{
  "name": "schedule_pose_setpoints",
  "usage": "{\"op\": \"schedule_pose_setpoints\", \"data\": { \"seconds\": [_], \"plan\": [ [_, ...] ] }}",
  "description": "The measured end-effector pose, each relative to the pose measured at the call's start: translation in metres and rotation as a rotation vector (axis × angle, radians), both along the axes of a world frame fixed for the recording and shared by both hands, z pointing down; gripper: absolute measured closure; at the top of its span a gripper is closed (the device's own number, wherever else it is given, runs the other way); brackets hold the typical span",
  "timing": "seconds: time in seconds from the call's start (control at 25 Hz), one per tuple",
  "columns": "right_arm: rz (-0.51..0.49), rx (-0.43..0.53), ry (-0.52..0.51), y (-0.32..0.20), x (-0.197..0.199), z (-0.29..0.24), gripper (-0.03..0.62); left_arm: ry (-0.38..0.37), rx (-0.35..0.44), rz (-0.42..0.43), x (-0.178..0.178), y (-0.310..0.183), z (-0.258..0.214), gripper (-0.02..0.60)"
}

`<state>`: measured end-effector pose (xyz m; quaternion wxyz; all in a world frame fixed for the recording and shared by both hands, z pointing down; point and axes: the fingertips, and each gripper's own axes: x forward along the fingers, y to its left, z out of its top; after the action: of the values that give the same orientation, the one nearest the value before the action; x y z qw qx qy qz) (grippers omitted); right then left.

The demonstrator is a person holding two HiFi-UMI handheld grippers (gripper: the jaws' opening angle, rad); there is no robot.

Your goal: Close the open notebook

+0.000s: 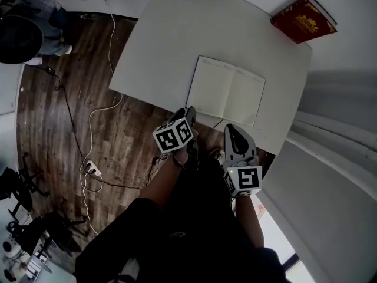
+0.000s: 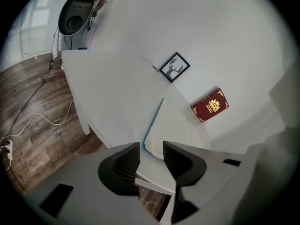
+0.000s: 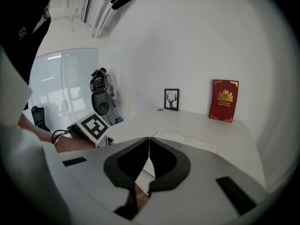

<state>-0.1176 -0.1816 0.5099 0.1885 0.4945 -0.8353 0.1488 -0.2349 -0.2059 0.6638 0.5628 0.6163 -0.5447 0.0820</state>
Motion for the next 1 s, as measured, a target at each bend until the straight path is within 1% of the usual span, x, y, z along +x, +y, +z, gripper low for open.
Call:
{"op": "schedule_pose_setpoints", "data": {
  "seconds": [0.24,0.36,0.4,0.52,0.64,0.8,1.0],
  "plan": [
    [0.013,-0.006,0.011,-0.003,0.005,0.002,0.571,0.044,-0.030,-0.025,0.001,-0.007,0.005,0.443],
    [0.021,0.001,0.006,-0.007,0.006,0.000,0.571,0.047,-0.049,-0.023,0.001,-0.008,0.007,0.448],
    [0.024,0.001,0.004,-0.007,0.007,0.000,0.571,0.042,-0.058,-0.024,0.000,-0.008,0.009,0.462],
    [0.035,-0.009,-0.004,-0.008,0.008,-0.001,0.571,0.024,-0.079,-0.036,-0.004,-0.007,0.014,0.557],
    [0.046,-0.023,-0.009,-0.007,0.009,0.002,0.571,0.019,-0.054,-0.030,-0.007,-0.008,0.014,0.574],
    [0.059,-0.041,-0.027,-0.006,0.009,0.002,0.571,0.006,0.001,-0.013,-0.008,-0.008,0.004,0.578],
    [0.053,-0.011,-0.022,-0.004,0.014,0.003,0.571,0.001,0.054,0.011,-0.006,-0.007,-0.013,0.578]
  ]
}}
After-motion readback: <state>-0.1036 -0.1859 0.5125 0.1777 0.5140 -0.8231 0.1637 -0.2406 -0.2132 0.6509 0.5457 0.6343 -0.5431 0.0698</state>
